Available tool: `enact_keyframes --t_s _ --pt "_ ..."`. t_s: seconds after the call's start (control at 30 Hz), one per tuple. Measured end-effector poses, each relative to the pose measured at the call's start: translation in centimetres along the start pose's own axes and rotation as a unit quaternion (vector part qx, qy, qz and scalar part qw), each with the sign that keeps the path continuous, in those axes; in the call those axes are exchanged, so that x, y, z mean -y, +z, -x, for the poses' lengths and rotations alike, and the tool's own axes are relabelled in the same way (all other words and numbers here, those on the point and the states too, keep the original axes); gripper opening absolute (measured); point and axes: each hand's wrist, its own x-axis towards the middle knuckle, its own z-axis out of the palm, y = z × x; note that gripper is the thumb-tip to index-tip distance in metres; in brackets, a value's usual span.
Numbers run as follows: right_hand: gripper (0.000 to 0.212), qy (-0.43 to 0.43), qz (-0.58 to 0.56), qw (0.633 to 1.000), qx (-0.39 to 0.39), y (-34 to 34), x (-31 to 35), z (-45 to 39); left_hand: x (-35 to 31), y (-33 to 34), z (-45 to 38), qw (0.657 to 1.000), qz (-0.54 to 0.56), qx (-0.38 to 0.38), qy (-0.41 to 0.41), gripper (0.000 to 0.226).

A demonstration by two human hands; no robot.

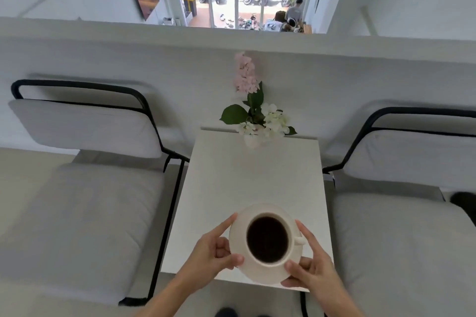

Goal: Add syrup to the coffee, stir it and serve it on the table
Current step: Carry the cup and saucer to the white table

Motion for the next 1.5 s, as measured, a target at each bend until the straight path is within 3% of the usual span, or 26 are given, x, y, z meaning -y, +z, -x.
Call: enact_keyframes --t_s 0.63,1.17,1.5 --pt "0.091 0.061 0.040 0.995 -0.065 -3.3 -14.2 -17.9 17.1 -5.2 -15.7 0.996 -0.067 -0.037 -0.044 0.091" --pt "0.095 0.076 0.082 0.991 -0.071 -4.0 -15.7 -20.3 20.0 -6.1 -18.0 0.992 -0.081 -0.046 -0.081 0.093" --pt "0.096 0.071 0.178 0.978 -0.082 -3.3 -15.6 -20.2 19.1 -5.5 -17.6 0.986 -0.130 -0.057 -0.089 0.091"
